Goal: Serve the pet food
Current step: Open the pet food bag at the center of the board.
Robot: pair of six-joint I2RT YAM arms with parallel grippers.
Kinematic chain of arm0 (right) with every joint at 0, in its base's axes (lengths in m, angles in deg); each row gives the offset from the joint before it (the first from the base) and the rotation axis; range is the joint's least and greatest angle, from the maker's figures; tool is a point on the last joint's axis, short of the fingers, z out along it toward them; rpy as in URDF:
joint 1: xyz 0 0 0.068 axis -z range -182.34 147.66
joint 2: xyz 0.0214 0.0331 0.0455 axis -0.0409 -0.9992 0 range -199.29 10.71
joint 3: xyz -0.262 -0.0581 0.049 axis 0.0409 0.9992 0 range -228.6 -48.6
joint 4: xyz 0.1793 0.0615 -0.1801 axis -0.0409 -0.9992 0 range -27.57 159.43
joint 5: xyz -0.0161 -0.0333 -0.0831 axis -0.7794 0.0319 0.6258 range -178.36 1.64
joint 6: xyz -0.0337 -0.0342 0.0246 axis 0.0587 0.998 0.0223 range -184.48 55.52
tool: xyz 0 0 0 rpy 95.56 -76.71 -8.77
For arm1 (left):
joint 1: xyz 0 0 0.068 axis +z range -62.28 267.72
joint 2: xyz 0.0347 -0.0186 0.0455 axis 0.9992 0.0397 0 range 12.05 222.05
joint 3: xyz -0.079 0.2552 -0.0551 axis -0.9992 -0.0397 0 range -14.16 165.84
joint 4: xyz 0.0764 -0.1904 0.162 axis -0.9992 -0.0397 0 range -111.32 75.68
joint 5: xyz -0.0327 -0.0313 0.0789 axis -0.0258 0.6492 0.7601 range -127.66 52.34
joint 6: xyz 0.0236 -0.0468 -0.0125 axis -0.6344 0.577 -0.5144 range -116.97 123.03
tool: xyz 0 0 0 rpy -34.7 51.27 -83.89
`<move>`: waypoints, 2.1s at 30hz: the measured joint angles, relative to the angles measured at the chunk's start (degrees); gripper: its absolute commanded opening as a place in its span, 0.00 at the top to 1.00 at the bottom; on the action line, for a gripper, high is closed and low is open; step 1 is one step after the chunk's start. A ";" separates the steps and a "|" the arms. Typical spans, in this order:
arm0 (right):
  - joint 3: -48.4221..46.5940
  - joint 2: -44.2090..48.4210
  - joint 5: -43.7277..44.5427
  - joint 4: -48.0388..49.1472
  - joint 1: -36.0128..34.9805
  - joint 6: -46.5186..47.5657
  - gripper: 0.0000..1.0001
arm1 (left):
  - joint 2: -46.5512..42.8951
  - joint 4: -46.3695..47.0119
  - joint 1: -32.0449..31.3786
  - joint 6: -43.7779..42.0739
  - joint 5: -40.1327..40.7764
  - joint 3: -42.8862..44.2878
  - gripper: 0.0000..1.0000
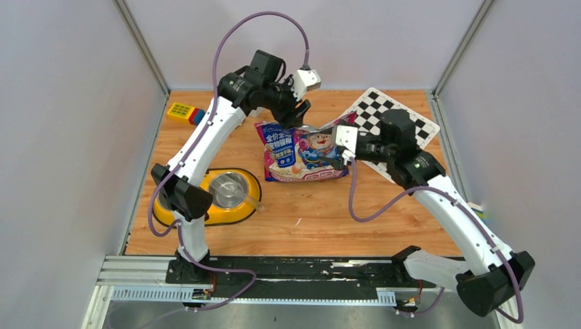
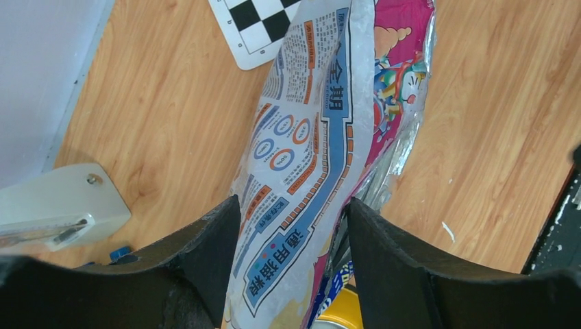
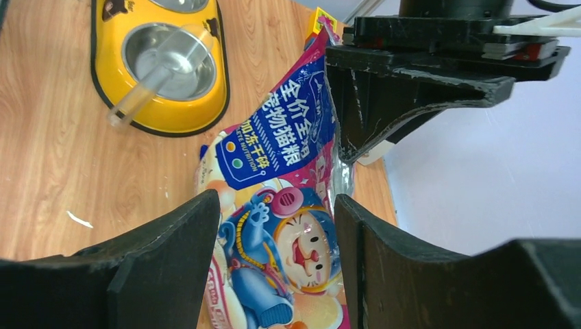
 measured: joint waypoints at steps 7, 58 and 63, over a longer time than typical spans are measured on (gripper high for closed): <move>-1.90 -6.75 4.11 -0.57 -2.99 8.00 0.43 | 0.00 -0.31 -0.04 0.04 -1.25 -0.07 0.49; -0.79 -14.49 16.31 11.39 -7.02 8.74 1.00 | -1.09 2.47 -0.52 7.10 0.22 -3.28 1.00; -0.02 -12.59 13.99 9.11 -7.02 7.34 1.00 | -2.51 6.16 -0.59 10.69 4.79 -5.53 1.00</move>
